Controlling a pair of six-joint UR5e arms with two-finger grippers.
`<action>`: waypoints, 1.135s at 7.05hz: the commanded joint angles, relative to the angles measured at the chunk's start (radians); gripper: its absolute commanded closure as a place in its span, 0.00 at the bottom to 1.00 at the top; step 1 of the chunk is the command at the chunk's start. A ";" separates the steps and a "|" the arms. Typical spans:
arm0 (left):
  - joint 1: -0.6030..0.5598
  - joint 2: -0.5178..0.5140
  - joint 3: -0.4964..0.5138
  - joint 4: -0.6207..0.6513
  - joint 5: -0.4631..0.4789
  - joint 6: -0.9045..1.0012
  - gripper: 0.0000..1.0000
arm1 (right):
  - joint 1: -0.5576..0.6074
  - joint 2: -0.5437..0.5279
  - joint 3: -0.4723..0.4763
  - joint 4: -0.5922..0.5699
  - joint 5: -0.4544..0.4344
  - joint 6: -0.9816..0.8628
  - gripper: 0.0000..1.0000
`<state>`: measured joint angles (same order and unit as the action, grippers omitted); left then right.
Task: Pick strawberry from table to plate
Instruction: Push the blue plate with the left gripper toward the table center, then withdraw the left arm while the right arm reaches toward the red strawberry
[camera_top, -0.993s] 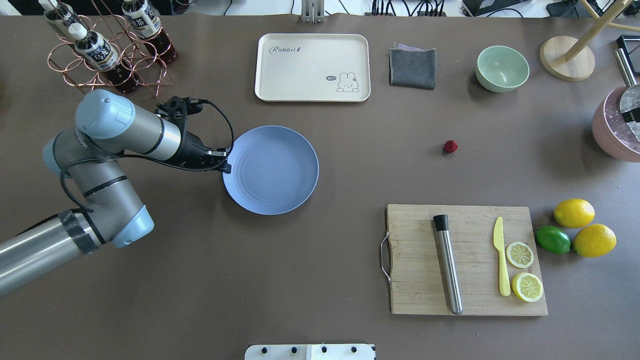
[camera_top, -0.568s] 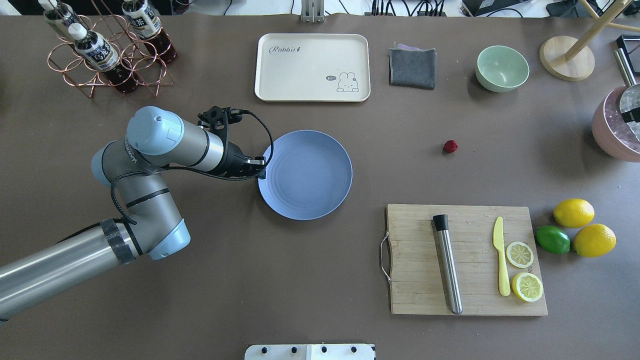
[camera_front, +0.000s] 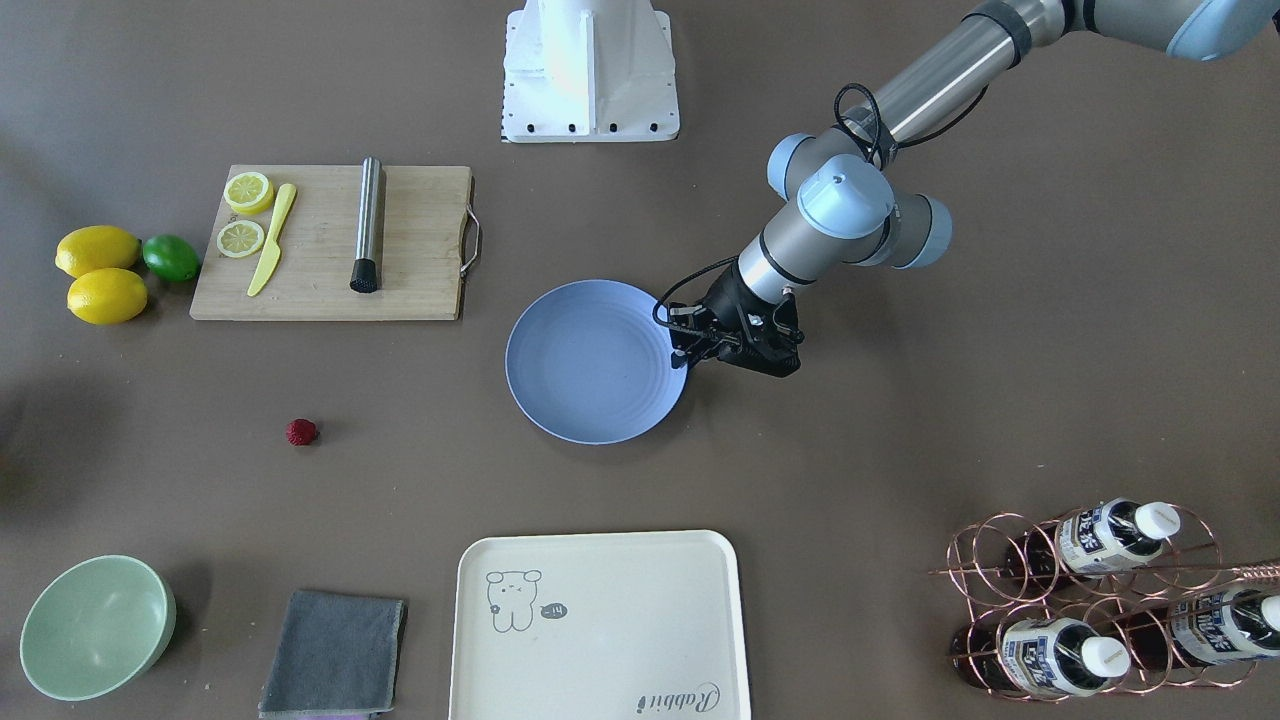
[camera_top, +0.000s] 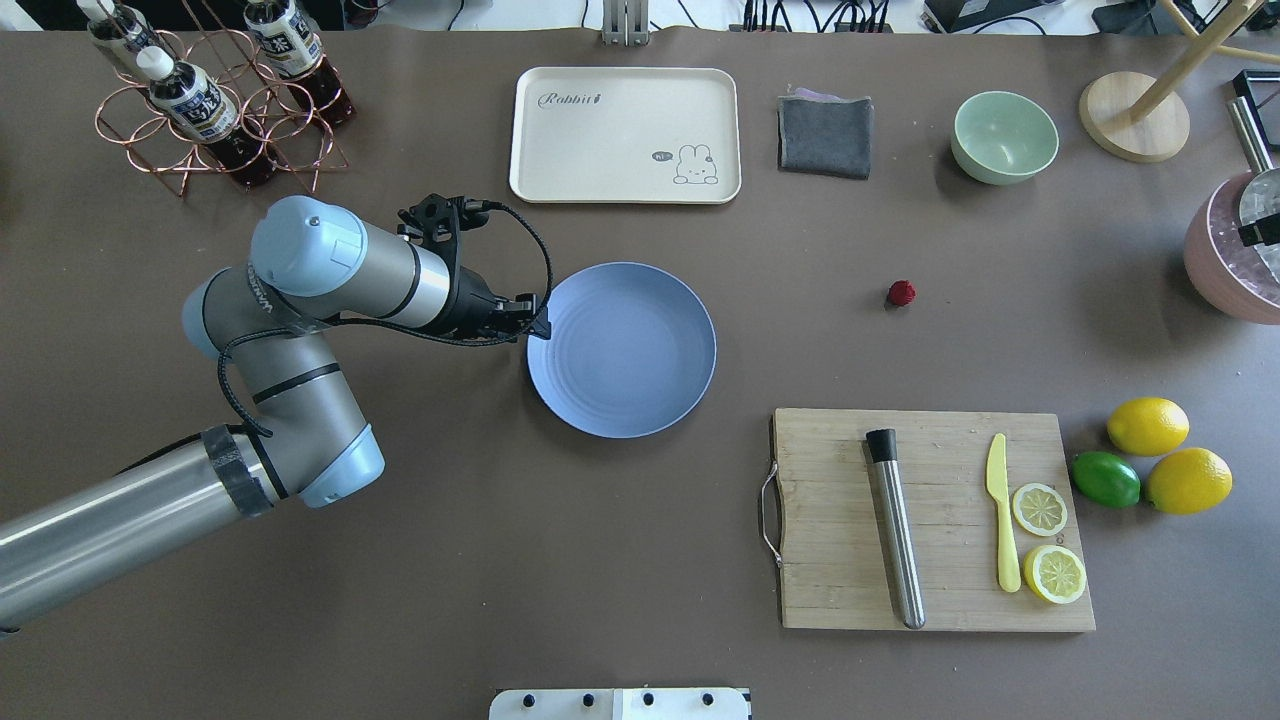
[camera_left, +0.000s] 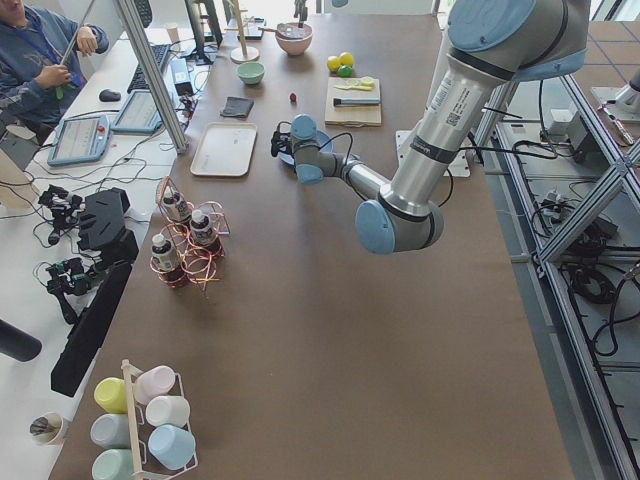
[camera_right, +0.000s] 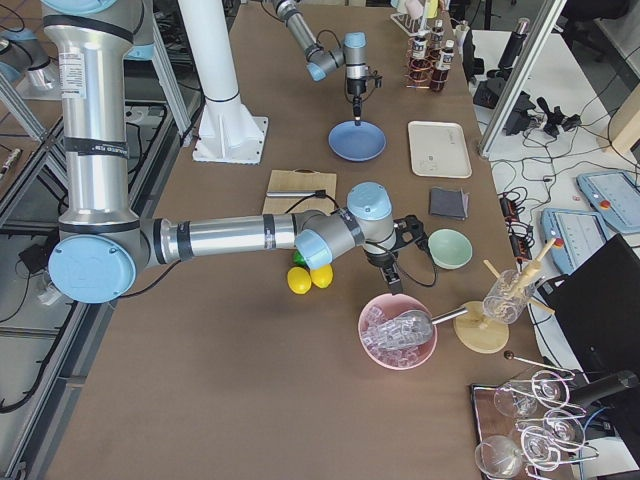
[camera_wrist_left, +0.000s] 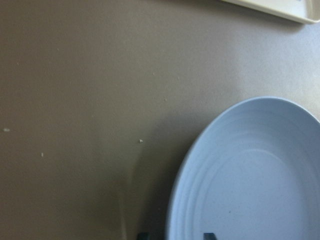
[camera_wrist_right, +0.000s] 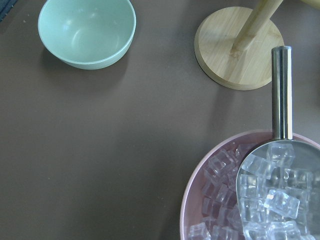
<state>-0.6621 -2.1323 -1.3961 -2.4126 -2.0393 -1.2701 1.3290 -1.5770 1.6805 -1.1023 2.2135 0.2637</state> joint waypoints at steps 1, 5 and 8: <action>-0.127 0.096 -0.088 0.036 -0.115 0.056 0.02 | -0.071 0.038 0.005 -0.002 -0.014 0.211 0.01; -0.356 0.346 -0.280 0.243 -0.221 0.482 0.02 | -0.273 0.162 -0.004 -0.011 -0.118 0.524 0.02; -0.653 0.434 -0.296 0.482 -0.358 0.993 0.02 | -0.398 0.228 -0.027 -0.013 -0.192 0.667 0.02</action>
<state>-1.1870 -1.7225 -1.6862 -2.0573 -2.3459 -0.5124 0.9762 -1.3757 1.6636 -1.1142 2.0471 0.8782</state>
